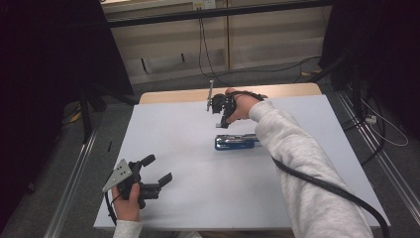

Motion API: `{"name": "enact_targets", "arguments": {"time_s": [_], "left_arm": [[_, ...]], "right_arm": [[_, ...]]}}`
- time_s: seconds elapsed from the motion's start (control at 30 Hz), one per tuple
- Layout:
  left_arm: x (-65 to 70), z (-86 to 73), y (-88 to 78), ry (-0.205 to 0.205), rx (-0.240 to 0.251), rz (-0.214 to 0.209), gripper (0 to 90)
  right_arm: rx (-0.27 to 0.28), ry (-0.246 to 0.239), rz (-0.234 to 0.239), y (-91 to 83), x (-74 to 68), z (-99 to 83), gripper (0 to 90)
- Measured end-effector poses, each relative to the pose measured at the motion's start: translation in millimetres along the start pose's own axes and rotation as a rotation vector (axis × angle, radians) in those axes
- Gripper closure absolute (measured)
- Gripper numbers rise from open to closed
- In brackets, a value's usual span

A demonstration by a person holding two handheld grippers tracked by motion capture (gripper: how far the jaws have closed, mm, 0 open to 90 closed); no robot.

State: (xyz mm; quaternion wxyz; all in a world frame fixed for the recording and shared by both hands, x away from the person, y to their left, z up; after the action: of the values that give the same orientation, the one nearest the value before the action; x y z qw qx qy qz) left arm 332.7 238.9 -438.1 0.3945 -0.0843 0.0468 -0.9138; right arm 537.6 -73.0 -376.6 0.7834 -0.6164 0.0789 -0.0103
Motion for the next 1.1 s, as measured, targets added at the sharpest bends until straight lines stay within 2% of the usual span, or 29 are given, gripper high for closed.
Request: {"name": "enact_targets", "arguments": {"time_s": [0.5,0.6,0.9,0.93,1.1], "left_arm": [[0.3,-0.2,-0.9,0.014,-0.007,0.007,3.6],[0.8,-0.4,0.0,0.008,-0.007,0.004,3.6],[0.2,-0.5,1.3,0.011,-0.009,-0.001,3.6],[0.6,-0.6,1.4,0.006,-0.010,-0.001,3.7],[0.5,-0.8,1.9,0.009,-0.013,0.003,3.6]], "right_arm": [[-0.004,0.006,0.013,-0.3,-4.1,-1.7,79.4],[0.012,0.012,0.019,-0.8,-6.1,-1.3,79.4],[0.010,-0.001,0.034,0.1,-13.0,-2.6,79.4],[0.027,0.001,0.041,1.6,-14.1,-3.1,79.4],[0.012,-0.001,0.043,3.1,-15.9,-5.0,79.4]]}}
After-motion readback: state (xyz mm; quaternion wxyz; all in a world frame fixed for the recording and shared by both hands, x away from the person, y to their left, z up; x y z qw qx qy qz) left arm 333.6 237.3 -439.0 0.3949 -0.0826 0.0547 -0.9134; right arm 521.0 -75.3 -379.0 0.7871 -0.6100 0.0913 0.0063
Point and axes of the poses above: each handheld gripper's, and its own axes: y roughly forward along the jaws, z roughly out of its top, x roughly to its right, the point moved 1 cm from there along y, roughly forward along the jaws, and after that the axes turned 10 degrees about z, right-handed, at the moved point
